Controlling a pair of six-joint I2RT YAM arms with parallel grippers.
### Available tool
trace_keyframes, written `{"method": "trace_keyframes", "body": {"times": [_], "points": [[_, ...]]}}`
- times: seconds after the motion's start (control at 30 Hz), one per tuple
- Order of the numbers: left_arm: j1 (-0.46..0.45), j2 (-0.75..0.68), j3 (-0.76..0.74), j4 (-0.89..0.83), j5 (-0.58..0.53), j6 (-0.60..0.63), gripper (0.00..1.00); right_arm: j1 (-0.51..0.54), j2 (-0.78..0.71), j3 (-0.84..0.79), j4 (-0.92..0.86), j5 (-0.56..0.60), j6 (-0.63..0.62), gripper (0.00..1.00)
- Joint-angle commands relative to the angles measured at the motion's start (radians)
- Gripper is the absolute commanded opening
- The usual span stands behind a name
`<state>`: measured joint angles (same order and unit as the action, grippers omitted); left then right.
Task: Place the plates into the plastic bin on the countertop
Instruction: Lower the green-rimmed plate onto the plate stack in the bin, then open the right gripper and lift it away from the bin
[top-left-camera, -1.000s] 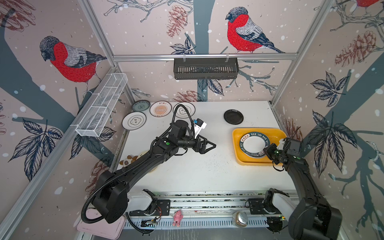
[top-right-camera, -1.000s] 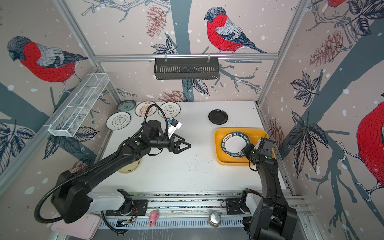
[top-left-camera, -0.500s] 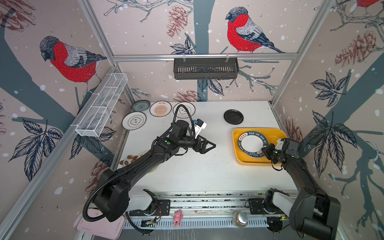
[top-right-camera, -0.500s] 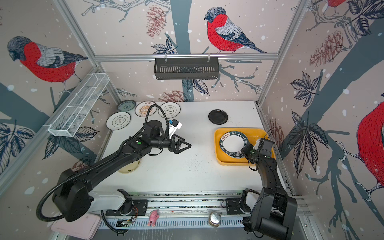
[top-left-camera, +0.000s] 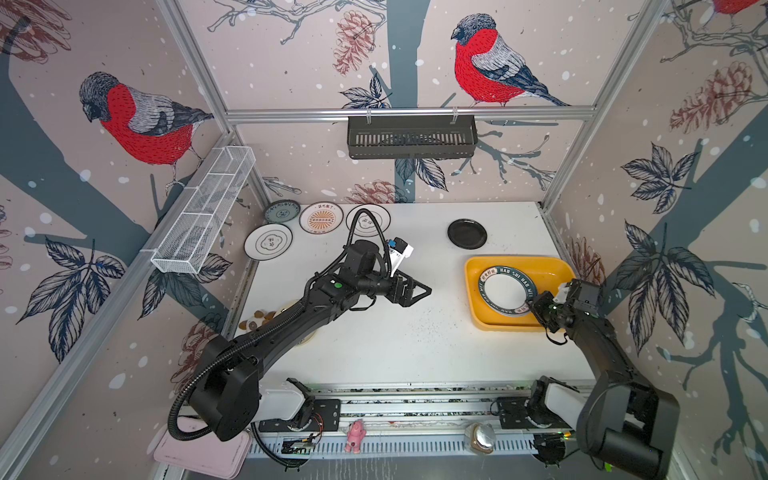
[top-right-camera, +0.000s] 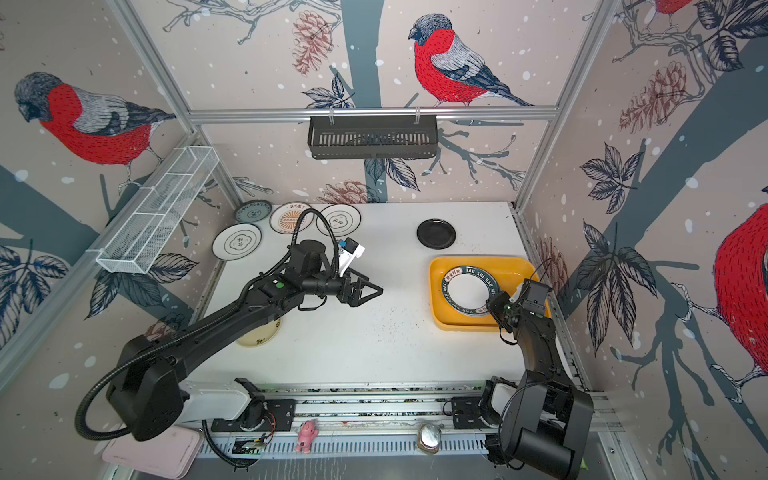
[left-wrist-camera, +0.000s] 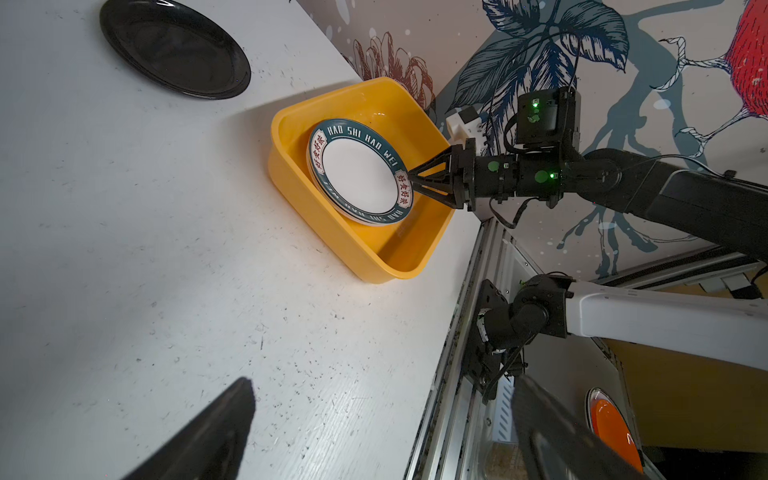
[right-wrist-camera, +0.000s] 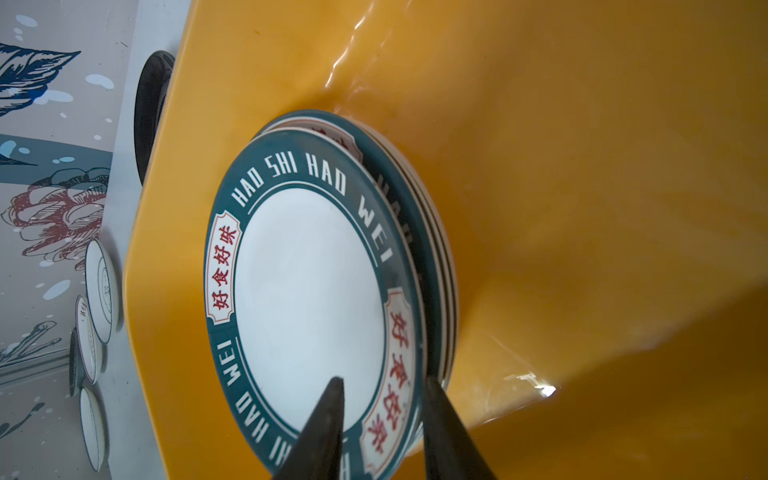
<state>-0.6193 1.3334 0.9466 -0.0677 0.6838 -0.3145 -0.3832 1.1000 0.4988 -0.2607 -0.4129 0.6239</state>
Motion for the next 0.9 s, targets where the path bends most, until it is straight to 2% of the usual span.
{"method": "trace_keyframes", "body": {"times": [0.0, 0.37, 0.53, 0.67, 0.73, 0.87], "points": [[-0.001, 0.003, 0.01, -0.004, 0.003, 0.017, 0.96, -0.005, 0.002, 0.006, 0.002, 0.015, -0.023, 0.43], [0.005, -0.03, 0.012, -0.036, -0.141, 0.015, 0.96, -0.005, -0.105, 0.059, -0.054, 0.032, -0.03, 0.78], [0.058, -0.041, -0.002, -0.059, -0.351, -0.044, 0.96, 0.024, -0.201, 0.084, -0.044, 0.018, 0.007, 0.85], [0.197, -0.008, -0.016, -0.062, -0.353, -0.148, 0.97, 0.129, -0.27, 0.11, -0.011, 0.059, 0.046, 0.91], [0.234, 0.004, -0.011, -0.075, -0.374, -0.166, 0.96, 0.197, -0.273, 0.141, -0.016, 0.103, 0.049, 0.92], [0.267, -0.013, 0.005, -0.133, -0.553, -0.154, 0.96, 0.349, -0.252, 0.199, 0.006, 0.172, 0.054, 0.96]]}}
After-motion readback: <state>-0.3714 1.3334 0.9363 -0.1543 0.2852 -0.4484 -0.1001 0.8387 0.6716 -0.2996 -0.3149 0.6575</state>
